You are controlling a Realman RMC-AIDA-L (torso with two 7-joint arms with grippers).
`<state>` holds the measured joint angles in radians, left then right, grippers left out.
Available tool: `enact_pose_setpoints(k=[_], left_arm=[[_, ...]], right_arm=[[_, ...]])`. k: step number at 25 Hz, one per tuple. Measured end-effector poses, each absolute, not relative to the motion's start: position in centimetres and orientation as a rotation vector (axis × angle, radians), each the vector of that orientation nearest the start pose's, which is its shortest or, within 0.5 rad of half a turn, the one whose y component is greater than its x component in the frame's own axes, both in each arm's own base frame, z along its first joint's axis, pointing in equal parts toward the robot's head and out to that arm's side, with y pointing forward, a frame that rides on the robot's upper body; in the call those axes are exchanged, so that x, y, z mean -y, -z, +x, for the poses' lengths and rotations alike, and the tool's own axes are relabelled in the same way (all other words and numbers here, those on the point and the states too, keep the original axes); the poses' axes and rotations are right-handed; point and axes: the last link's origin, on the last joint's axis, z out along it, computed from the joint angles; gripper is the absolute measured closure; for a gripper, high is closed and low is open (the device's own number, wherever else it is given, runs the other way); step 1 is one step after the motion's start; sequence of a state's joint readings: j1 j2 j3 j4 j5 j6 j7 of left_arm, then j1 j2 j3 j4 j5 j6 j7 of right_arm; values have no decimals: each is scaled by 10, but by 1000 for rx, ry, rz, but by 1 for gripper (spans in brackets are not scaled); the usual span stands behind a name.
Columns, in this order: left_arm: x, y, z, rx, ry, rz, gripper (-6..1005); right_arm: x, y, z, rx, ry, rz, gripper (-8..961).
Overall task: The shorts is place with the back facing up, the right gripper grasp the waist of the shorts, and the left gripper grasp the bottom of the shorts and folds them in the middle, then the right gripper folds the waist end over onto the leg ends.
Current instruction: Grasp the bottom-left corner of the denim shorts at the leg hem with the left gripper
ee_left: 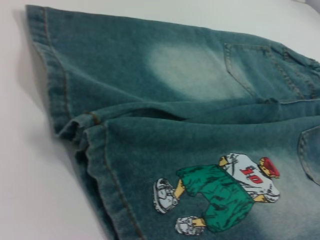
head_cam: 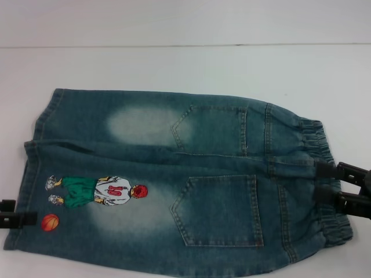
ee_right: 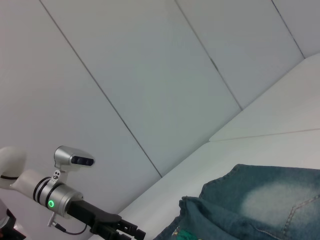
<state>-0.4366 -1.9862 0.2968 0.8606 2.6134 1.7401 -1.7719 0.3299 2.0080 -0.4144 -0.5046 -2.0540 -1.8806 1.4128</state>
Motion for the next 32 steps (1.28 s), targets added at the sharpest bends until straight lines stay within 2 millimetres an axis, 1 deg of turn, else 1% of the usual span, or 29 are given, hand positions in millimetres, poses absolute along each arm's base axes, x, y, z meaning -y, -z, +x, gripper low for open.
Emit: enact_pose_setpoints(k=[17,32], left_arm=[[-268,-85,-374,1421,74,-2448,98],[-266,-82,-374,1441,63,-2459,98]], right_arm=[[-238,-35,322,-1028,-1072,-2556,38],[-237,-35,321,-1027,-1079,-2559,38]])
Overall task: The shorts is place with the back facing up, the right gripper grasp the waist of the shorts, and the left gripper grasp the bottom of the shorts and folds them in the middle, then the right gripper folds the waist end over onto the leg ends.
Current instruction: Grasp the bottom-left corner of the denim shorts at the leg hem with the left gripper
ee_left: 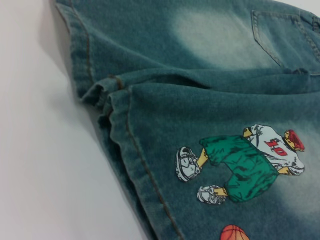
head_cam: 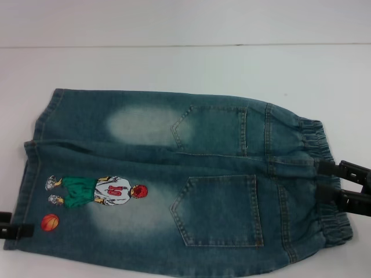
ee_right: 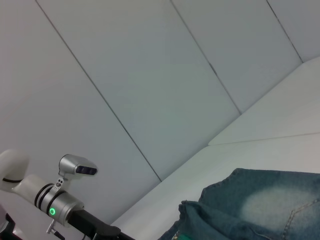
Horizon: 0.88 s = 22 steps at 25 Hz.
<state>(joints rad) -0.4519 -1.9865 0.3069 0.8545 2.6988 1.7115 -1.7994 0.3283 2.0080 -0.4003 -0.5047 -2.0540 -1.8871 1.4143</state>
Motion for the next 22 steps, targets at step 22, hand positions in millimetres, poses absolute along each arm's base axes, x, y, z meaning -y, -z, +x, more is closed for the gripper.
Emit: enact_pose_setpoints(k=[22], left_arm=[[-265,-78,-363,1459,34,-2546,98]], right_arm=[[-234,-37,321,-1027,-1097,-2552,39]])
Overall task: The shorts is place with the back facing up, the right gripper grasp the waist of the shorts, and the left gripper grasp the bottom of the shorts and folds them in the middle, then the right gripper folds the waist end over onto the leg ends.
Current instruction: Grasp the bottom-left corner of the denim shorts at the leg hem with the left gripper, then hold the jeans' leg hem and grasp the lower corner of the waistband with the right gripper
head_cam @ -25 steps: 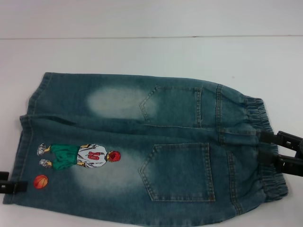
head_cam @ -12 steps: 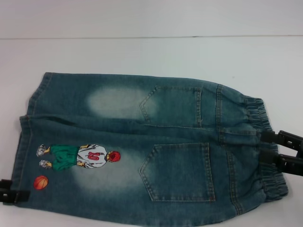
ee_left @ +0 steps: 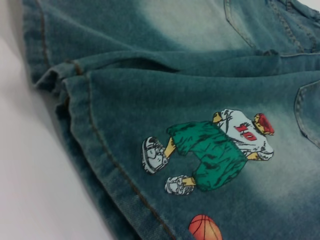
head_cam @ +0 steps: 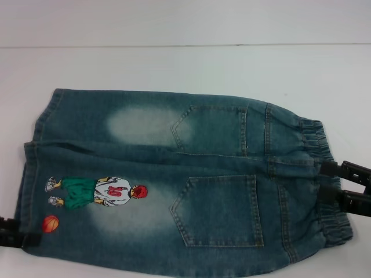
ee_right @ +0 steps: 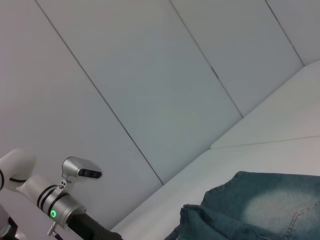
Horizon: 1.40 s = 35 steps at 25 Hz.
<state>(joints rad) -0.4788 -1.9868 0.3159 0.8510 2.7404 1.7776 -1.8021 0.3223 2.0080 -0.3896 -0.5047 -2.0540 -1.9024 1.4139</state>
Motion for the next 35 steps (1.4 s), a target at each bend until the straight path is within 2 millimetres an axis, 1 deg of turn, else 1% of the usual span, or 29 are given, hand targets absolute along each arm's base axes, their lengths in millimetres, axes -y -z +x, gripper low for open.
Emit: enact_pose_setpoints(k=[8,13,29,35], left_arm=[[-267,-74,-355,1451,59,-2593,98],[-268,-73,-354,1452,49,-2604,98],[-268,-77,-361,1447,9,-2568,97],[-267,-77,-362,1463,-8,-2562,115]], right_arm=[[-233,-38,322,-1029,-1095,-2548,39],[-233,-38,323,-1029,-1095,-2547,39],[-233,-39,323,-1030,-1102,-2537,39],[-233,-39,323,-1029,-1102,-2535,39]])
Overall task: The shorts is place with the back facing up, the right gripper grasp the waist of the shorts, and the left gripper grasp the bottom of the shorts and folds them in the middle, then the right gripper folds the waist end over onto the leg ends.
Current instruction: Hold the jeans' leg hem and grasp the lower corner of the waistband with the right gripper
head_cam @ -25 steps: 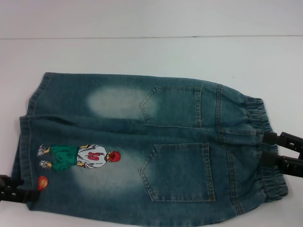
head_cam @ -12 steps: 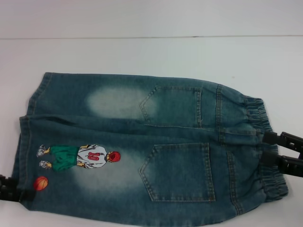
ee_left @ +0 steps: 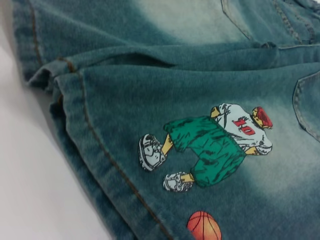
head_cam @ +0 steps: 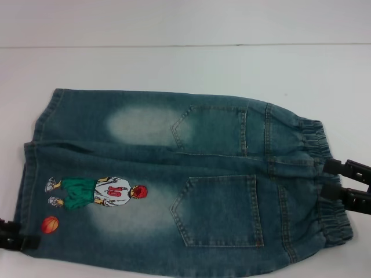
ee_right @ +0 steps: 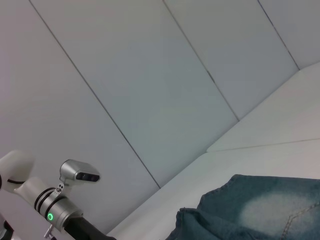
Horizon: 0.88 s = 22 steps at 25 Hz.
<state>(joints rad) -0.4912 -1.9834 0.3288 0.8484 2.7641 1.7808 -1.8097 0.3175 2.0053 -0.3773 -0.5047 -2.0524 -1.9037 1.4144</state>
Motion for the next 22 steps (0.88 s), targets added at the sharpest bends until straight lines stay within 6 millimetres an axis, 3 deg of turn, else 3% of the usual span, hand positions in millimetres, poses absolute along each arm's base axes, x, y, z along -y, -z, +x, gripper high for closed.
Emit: enact_pose_setpoints(k=[22], left_arm=[[-273,-90,-368,1473,-41,-2466,138]], right_arm=[[-233,-41,323,-1027,-1102,-2533,40]])
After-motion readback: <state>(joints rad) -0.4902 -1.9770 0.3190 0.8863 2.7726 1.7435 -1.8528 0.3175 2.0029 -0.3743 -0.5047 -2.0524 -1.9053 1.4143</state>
